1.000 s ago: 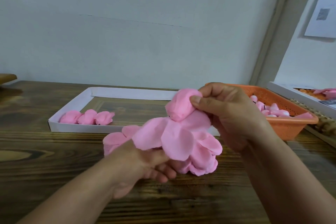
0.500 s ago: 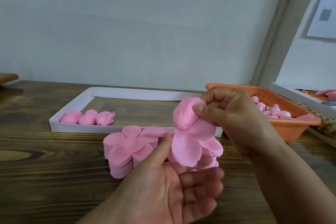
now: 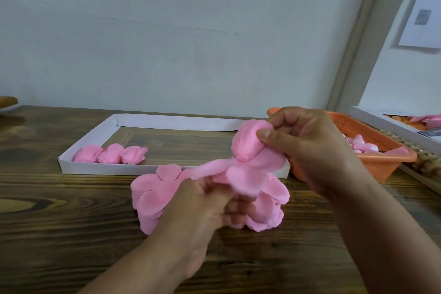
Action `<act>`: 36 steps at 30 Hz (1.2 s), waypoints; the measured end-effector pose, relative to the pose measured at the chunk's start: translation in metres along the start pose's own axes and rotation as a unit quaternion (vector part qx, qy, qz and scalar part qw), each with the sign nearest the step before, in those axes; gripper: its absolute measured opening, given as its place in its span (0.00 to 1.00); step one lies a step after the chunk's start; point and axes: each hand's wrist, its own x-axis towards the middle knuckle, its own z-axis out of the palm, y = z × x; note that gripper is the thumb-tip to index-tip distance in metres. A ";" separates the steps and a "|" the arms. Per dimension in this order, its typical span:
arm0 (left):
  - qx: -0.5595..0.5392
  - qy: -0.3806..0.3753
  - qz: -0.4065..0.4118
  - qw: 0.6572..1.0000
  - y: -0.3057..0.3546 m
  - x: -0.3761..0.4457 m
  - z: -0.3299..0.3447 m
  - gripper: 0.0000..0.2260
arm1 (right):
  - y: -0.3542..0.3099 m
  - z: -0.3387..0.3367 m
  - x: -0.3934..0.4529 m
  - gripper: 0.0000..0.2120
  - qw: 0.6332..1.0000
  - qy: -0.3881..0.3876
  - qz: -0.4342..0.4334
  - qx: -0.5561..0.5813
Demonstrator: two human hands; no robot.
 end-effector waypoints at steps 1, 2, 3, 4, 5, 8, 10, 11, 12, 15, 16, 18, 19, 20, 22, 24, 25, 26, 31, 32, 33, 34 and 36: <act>-0.039 -0.009 -0.042 0.998 0.002 0.000 0.001 0.04 | 0.000 0.000 0.001 0.08 1.000 0.006 0.003 0.000; -0.076 -0.027 -0.087 0.993 0.003 -0.002 0.002 0.06 | 0.001 0.000 0.001 0.09 1.000 0.014 0.007 0.005; -0.109 -0.048 -0.121 0.986 0.005 -0.005 0.004 0.07 | 0.001 -0.001 0.002 0.10 1.000 0.024 0.011 0.011; -0.136 -0.064 -0.143 0.978 0.006 -0.008 0.005 0.07 | 0.001 -0.001 0.002 0.11 0.999 0.033 0.014 0.015; -0.164 -0.073 -0.154 0.972 0.008 -0.011 0.006 0.07 | 0.000 -0.001 0.002 0.12 0.999 0.038 0.016 0.013; -0.224 -0.061 -0.157 0.960 0.008 -0.016 0.007 0.09 | -0.001 -0.003 0.002 0.12 0.999 0.045 0.014 -0.006; -0.246 -0.046 -0.141 0.958 0.009 -0.017 0.006 0.10 | -0.002 -0.003 0.002 0.12 0.999 0.047 0.011 -0.013; -0.251 -0.038 -0.134 0.958 0.010 -0.017 0.006 0.10 | -0.003 -0.003 0.002 0.12 0.999 0.046 0.009 -0.017; -0.257 -0.031 -0.127 0.958 0.011 -0.017 0.006 0.10 | -0.004 -0.003 0.002 0.12 0.999 0.044 0.007 -0.020; -0.272 -0.026 -0.110 0.956 0.014 -0.015 0.007 0.10 | -0.005 0.001 0.001 0.11 0.999 0.029 0.004 -0.023; -0.276 -0.018 -0.107 0.955 0.014 -0.013 0.006 0.11 | -0.006 0.003 0.001 0.11 0.999 0.021 0.002 -0.026; -0.289 0.002 -0.104 0.952 0.015 -0.010 0.006 0.12 | -0.007 0.005 0.001 0.10 0.999 0.012 0.000 -0.031; -0.291 0.011 -0.101 0.951 0.014 -0.008 0.006 0.13 | -0.007 0.004 0.001 0.10 0.999 0.012 0.001 -0.030; -0.289 0.018 -0.099 0.952 0.013 -0.007 0.006 0.13 | -0.008 0.003 0.001 0.09 1.000 0.015 0.001 -0.026; -0.291 0.023 -0.095 0.952 0.012 -0.006 0.006 0.13 | -0.008 0.001 0.000 0.08 1.000 0.013 0.002 -0.018; -0.287 0.024 -0.083 0.954 0.012 -0.006 0.005 0.10 | -0.009 0.001 -0.002 0.06 0.999 0.000 0.000 -0.032; -0.275 0.024 -0.075 0.958 0.011 -0.006 0.005 0.08 | -0.009 0.001 -0.003 0.05 0.999 -0.006 0.001 -0.040; -0.257 0.025 -0.064 0.964 0.010 -0.006 0.005 0.08 | -0.008 0.002 -0.004 0.04 0.999 -0.010 0.005 -0.042; -0.125 0.027 0.027 0.991 0.008 -0.006 0.003 0.10 | 0.000 0.000 -0.001 0.02 0.999 -0.001 0.049 -0.001; -0.109 0.019 0.033 0.993 0.009 -0.006 0.002 0.10 | 0.002 0.000 -0.001 0.02 0.998 0.001 0.060 0.014; -0.101 0.010 0.029 0.994 0.010 -0.007 0.001 0.11 | 0.003 0.000 0.000 0.03 0.997 0.001 0.073 0.030; -0.103 0.005 0.019 0.994 0.009 -0.008 0.000 0.13 | 0.004 -0.001 0.000 0.05 0.995 0.001 0.086 0.047; -0.121 -0.005 -0.016 0.993 0.007 -0.009 -0.001 0.15 | 0.006 -0.002 0.000 0.07 0.990 -0.001 0.112 0.082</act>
